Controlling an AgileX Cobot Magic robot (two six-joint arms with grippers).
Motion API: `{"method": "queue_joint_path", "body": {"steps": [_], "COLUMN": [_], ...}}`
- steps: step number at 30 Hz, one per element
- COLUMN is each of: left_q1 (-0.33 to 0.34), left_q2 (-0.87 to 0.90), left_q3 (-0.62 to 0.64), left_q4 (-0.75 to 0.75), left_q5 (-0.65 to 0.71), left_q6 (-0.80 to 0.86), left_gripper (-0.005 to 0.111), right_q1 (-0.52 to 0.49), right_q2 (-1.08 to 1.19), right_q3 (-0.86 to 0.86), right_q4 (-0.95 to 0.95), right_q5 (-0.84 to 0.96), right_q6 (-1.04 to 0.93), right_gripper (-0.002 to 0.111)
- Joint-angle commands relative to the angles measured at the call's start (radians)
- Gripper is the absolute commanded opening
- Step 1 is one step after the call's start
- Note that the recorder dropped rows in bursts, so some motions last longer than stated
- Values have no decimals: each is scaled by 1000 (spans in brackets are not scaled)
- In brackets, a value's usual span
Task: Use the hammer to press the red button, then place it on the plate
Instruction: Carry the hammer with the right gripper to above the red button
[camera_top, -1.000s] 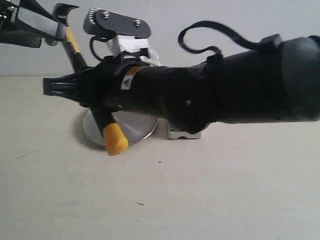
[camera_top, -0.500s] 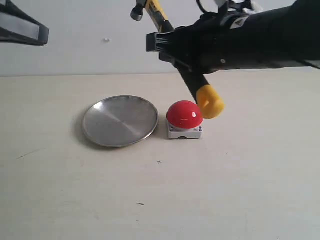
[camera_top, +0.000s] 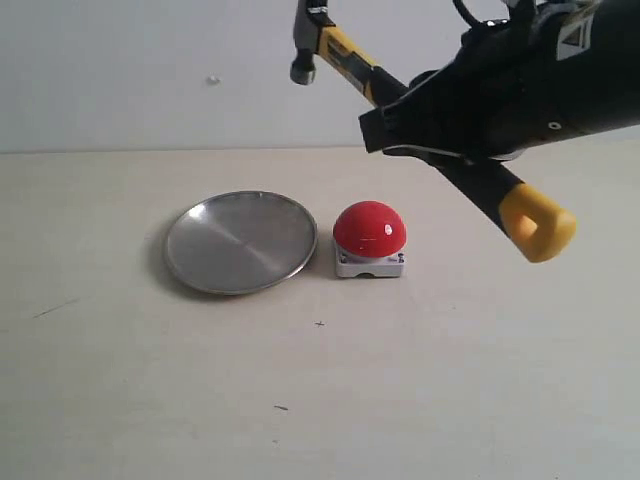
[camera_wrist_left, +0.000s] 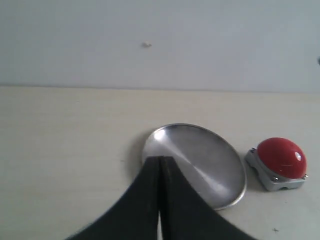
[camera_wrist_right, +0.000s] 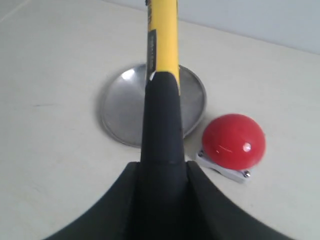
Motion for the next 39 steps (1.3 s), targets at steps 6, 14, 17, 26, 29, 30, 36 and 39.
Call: {"method": "queue_joint_path", "body": {"steps": [6, 14, 17, 26, 29, 30, 36, 39], "left_q1": [-2, -2, -2, -2, -2, -2, -2, -2], "left_q2": [-420, -700, -786, -825, -825, -825, -825, -825], "left_q3": [228, 365, 402, 479, 484, 484, 484, 484], "left_q4": [-95, -97, -94, -118, -136, -136, -134, -134], "left_q5": [-128, -220, -247, -237, -233, -224, -205, -205], "left_q6": [53, 53, 53, 48, 48, 50, 52, 52], "left_gripper": [0, 0, 0, 0, 0, 0, 0, 0], "right_q1": [-5, -5, -5, -18, -63, -85, -185, -196], "right_q2": [-24, -40, -48, -56, -41, -25, 124, 208], "right_q3": [92, 175, 175, 175, 165, 156, 93, 93], "right_q4": [-177, -177, -177, -215, -213, -213, -215, -215], "right_q5": [-49, -179, -209, -333, -376, -364, -216, -214], "right_q6": [174, 181, 181, 206, 272, 277, 219, 182], "right_gripper": [0, 0, 0, 0, 0, 0, 0, 0]}}
